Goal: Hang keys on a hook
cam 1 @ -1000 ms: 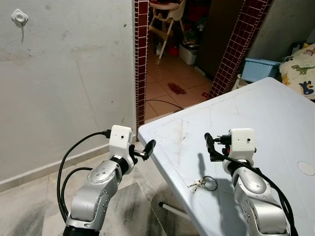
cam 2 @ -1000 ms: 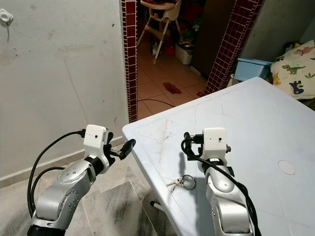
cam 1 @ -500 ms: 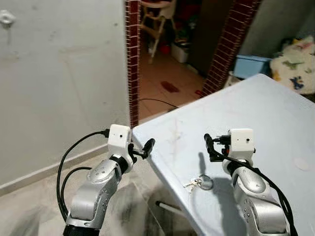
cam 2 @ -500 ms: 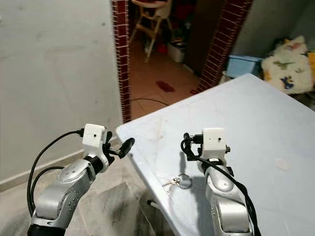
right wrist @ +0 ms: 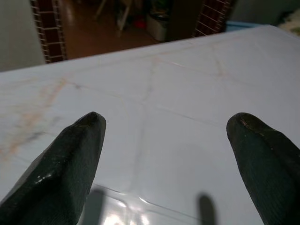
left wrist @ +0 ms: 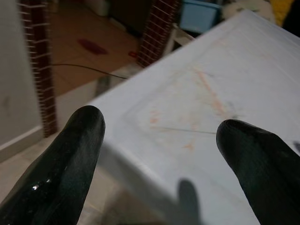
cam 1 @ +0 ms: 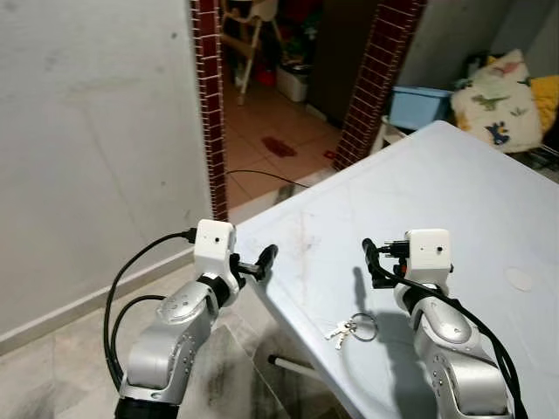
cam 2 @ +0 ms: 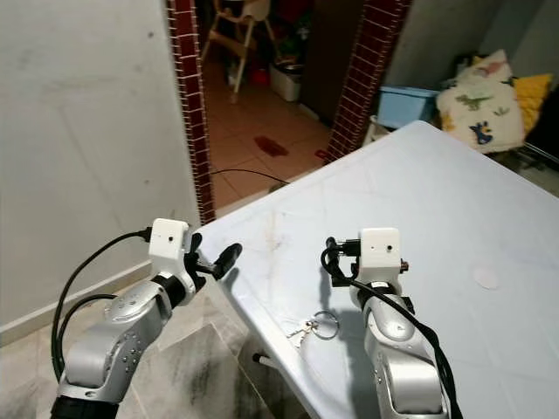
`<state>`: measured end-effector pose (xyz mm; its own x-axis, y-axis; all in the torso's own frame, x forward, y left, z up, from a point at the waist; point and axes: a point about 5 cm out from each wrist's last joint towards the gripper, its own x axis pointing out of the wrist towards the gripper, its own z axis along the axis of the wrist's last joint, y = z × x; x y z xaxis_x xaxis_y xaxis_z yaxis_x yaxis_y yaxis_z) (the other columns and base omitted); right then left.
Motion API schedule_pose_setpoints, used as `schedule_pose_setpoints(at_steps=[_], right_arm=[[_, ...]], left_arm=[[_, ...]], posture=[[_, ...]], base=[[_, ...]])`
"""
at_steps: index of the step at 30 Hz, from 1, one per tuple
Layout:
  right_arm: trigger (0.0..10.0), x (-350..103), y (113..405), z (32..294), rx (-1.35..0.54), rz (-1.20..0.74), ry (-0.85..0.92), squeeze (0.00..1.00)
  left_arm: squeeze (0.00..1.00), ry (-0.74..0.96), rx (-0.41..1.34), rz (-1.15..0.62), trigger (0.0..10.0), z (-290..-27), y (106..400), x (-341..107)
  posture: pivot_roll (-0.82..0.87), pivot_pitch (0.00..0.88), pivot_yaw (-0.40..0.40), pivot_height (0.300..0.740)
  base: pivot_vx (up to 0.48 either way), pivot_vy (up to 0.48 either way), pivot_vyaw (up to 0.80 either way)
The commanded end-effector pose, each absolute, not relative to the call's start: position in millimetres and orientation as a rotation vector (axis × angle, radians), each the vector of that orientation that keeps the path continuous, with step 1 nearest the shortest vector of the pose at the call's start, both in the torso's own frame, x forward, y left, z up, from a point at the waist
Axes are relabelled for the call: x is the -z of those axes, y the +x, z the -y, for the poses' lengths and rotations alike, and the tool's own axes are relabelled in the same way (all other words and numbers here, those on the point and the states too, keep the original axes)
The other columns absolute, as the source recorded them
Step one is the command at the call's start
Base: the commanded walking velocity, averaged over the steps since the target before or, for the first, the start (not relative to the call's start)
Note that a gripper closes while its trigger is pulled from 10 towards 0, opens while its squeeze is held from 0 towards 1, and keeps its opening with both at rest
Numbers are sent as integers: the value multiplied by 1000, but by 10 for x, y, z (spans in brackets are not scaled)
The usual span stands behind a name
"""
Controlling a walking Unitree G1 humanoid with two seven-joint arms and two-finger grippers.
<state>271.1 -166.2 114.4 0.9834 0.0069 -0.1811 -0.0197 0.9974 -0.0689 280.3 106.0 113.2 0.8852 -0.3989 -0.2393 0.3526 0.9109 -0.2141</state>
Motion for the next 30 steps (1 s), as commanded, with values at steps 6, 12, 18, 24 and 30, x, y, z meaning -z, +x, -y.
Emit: schedule_pose_setpoints(at_steps=[6,12,18,24,30], right_arm=[[10000,-1198,2718,1700,-4,-164,-75,0],[10000,-1195,2720,1702,-3,-164,-75,0],[10000,-1202,2729,1694,-12,-161,-71,0],[10000,-1204,2732,1699,-10,-161,-75,0],[10000,-1203,2728,1705,-6,-161,-74,0]], left_arm=[[0,-164,403,-294,10000,-1023,2805,-1137],[0,-161,408,-296,10000,-1026,2805,-1135],[0,-161,409,-297,10000,-1027,2807,-1133],[0,-164,414,-294,10000,-1019,2803,-1138],[0,-168,411,-286,10000,-1025,2810,-1146]], posture=[[72,0,-71,740],[74,0,-67,740],[74,0,-67,740],[75,0,-70,740],[75,0,-69,740]], base=[[-42,0,0],[-283,0,0],[-292,0,0],[-143,0,0],[0,0,0]])
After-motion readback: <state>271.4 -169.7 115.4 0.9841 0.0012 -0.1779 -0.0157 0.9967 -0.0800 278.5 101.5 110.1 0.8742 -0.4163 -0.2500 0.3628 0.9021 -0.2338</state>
